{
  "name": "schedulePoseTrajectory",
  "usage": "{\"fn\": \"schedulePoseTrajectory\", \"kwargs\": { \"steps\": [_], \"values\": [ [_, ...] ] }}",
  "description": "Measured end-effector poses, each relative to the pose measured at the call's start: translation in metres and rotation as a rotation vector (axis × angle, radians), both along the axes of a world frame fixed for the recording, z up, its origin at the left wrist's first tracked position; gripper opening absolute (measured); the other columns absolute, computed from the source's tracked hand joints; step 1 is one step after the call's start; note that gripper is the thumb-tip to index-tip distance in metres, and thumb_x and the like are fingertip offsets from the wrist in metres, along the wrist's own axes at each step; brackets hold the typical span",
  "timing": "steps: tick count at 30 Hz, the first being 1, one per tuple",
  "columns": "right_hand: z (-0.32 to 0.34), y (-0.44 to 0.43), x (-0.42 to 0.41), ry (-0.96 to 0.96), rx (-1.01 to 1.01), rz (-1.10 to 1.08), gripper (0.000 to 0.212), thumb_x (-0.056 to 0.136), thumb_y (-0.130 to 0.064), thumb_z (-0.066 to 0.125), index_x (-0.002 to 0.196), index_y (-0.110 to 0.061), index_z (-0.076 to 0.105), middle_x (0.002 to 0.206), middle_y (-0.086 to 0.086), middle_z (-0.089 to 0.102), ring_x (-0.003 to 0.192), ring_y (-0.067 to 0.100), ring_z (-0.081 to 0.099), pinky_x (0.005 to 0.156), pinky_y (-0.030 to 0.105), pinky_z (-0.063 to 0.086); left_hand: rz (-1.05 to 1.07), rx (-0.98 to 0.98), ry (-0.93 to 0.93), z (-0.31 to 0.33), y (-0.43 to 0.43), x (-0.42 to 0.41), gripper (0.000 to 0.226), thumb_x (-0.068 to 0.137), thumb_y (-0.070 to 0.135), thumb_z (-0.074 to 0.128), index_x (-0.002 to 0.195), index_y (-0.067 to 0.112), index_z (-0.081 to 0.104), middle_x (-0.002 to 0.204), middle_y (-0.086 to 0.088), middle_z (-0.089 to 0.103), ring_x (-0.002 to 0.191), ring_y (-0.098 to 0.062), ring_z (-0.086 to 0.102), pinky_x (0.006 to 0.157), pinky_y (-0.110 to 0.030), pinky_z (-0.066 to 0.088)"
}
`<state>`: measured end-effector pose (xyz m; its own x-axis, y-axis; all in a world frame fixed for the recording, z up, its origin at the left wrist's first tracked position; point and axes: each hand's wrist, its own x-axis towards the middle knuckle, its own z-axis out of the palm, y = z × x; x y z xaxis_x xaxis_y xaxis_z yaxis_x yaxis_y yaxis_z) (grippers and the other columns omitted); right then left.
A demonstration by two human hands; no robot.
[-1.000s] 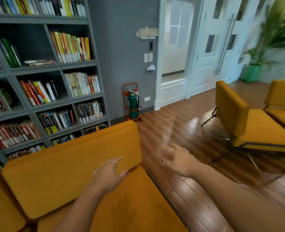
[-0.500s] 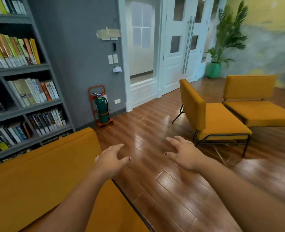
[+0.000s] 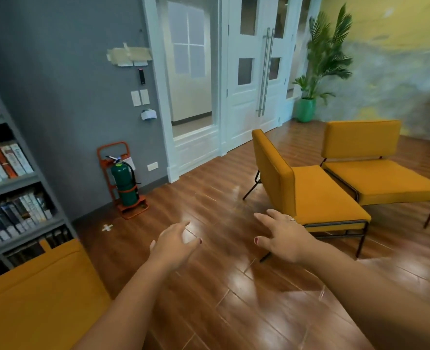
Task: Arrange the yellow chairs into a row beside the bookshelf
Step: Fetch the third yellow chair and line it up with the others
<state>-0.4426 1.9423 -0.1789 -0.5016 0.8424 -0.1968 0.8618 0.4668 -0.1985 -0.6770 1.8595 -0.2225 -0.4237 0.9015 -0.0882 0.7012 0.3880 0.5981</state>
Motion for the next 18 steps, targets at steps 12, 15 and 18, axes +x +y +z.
{"fn": "schedulePoseTrajectory", "kwargs": {
  "steps": [12,15,18],
  "values": [
    [-0.007,0.168,0.037,-0.012,-0.008,-0.105,0.065,0.097,-0.051,0.041,0.153,-0.033,0.012,0.161,0.002,0.007,0.145,0.033,0.013,0.114,0.046,0.024,-0.085,0.045,-0.008,-0.002,0.198,0.017,0.062,0.087,0.051,0.059,0.143,0.034,0.038,0.151,0.004,0.038,0.138,-0.022,0.035,0.112,-0.053,0.029],
    [-0.012,0.205,0.058,-0.004,-0.026,-0.122,0.065,0.097,-0.05,0.042,0.153,-0.034,0.012,0.161,0.001,0.006,0.145,0.033,0.012,0.115,0.047,0.022,-0.103,0.044,-0.005,-0.005,0.235,0.037,0.062,0.087,0.05,0.059,0.143,0.033,0.039,0.15,0.004,0.04,0.137,-0.021,0.036,0.111,-0.051,0.031],
    [-0.014,0.246,0.081,-0.026,-0.037,-0.112,0.066,0.098,-0.05,0.041,0.153,-0.034,0.01,0.161,0.002,0.003,0.146,0.034,0.009,0.115,0.048,0.021,-0.102,0.05,-0.016,-0.005,0.273,0.063,0.063,0.087,0.05,0.059,0.144,0.032,0.038,0.15,0.004,0.039,0.137,-0.021,0.036,0.112,-0.051,0.03]
  ]
}}
